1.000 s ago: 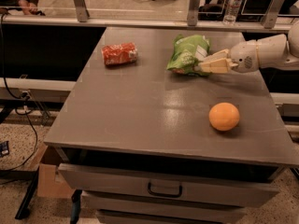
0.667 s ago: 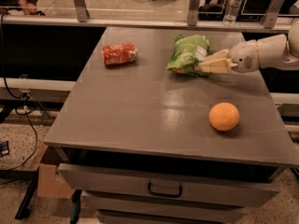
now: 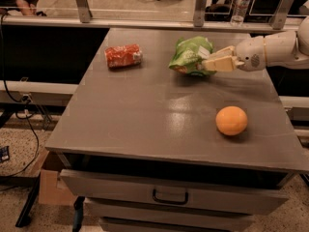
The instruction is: Move green rice chip bag near coke can
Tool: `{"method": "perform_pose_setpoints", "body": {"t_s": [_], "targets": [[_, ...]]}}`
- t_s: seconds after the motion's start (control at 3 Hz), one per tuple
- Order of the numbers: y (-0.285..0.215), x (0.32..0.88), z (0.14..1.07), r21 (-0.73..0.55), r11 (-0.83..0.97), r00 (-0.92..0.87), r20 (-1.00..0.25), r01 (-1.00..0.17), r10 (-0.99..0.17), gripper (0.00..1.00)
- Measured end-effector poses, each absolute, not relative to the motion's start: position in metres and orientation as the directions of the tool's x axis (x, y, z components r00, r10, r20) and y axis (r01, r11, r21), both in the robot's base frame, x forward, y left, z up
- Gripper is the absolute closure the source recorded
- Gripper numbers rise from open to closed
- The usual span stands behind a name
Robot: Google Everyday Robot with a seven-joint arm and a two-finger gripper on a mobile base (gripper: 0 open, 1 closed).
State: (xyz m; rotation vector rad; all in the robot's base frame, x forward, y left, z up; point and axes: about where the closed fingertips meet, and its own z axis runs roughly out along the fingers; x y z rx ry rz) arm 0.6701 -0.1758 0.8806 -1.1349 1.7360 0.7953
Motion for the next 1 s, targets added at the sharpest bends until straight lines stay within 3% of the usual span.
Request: {"method": "perform_pose_setpoints", "body": {"t_s": [1.0], "targets": [[-0.04, 0.662, 0.949, -0.112, 0.155, 0.06, -0.949, -0.982, -0.309, 1.0]]}}
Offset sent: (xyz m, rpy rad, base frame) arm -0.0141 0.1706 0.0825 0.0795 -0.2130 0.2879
